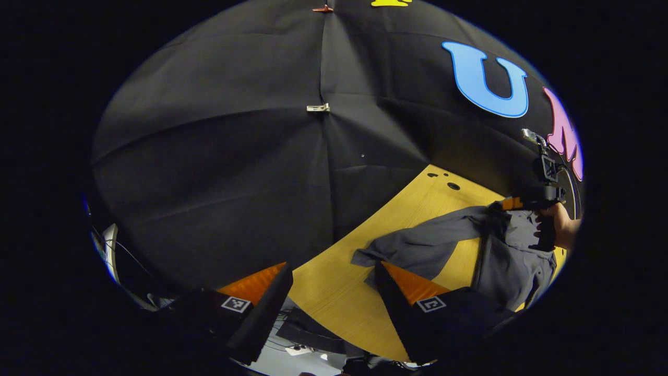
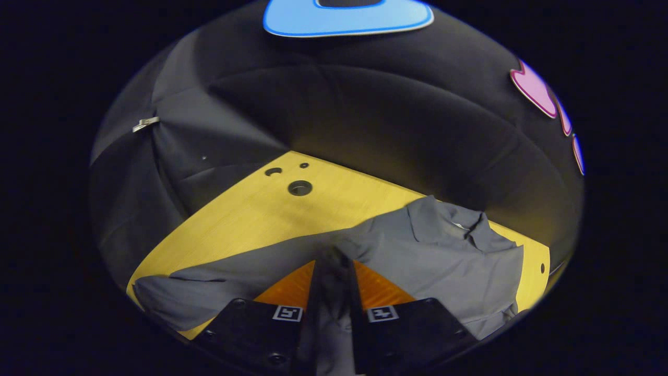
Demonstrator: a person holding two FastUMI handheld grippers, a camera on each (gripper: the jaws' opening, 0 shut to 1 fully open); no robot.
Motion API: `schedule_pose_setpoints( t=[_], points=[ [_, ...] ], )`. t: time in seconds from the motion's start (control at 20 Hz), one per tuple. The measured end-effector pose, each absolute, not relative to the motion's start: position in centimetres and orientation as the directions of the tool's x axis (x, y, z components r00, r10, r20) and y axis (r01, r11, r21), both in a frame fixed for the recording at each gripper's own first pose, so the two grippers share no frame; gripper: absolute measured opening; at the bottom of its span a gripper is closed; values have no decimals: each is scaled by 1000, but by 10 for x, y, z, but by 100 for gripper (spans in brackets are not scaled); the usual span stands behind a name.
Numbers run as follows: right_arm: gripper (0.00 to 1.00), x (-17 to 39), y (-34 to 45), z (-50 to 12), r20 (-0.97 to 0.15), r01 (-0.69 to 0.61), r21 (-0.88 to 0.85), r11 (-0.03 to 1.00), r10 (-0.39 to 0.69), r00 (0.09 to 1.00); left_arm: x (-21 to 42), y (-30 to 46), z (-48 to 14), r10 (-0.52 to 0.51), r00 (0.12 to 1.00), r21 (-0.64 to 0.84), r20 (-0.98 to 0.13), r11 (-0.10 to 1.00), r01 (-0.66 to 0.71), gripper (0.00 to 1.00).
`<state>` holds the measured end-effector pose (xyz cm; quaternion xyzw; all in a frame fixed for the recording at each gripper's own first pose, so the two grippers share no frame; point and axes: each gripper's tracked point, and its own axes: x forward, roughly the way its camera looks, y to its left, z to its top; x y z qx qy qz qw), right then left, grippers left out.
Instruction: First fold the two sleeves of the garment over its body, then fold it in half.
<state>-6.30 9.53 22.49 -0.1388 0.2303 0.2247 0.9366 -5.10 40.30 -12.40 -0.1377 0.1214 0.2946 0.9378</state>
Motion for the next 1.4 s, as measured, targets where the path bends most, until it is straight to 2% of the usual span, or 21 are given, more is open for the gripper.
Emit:
schedule_pose_setpoints(
  t=[0.05, 0.25, 0.55, 0.7, 0.75, 0.8, 0.85, 0.95, 1.1, 1.25, 1.3, 1.35, 1.4],
  points=[
    [34, -73, 97, 232, -484, -502, -157, 850, 377, 790, -45, 401, -123, 510, 803, -200, -307, 790, -579, 99],
    [97, -119, 72, 258, -440, -489, -111, 865, 399, 805, -13, 394, -128, 456, 830, -278, -321, 792, -543, 99],
    [98, -163, -17, 291, -386, -407, -104, 908, 340, 858, 39, 390, -149, 385, 844, -326, -373, 798, -508, 99],
    [98, -175, -68, 305, -365, -341, -118, 933, 278, 888, 59, 388, -162, 363, 835, -329, -413, 796, -509, 99],
    [98, -178, -86, 308, -358, -313, -127, 941, 250, 899, 67, 388, -167, 359, 830, -321, -428, 797, -511, 96],
    [98, -184, -103, 311, -350, -283, -132, 950, 223, 910, 73, 388, -171, 355, 825, -309, -440, 803, -510, 96],
    [98, -190, -119, 314, -340, -256, -129, 958, 200, 919, 79, 386, -174, 352, 822, -294, -449, 810, -508, 91],
    [98, -206, -146, 317, -337, -203, -114, 972, 155, 929, 91, 386, -176, 353, 819, -260, -452, 827, -499, 96],
    [98, -237, -188, 319, -338, -126, -88, 988, 90, 937, 97, 387, -187, 368, 787, -204, -495, 832, -517, 96],
    [98, -257, -231, 315, -337, -65, -116, 991, 22, 941, 102, 387, -198, 378, 769, -163, -515, 838, -521, 96],
    [98, -264, -243, 313, -343, -47, -121, 992, 3, 939, 100, 388, -203, 386, 752, -134, -534, 840, -526, 92],
    [98, -269, -253, 312, -351, -30, -117, 993, -13, 936, 99, 387, -203, 396, 746, -102, -535, 846, -523, 97],
    [98, -272, -264, 309, -360, -12, -110, 994, -28, 933, 103, 384, -202, 390, 752, -92, -531, 856, -508, 92]
  ],
)
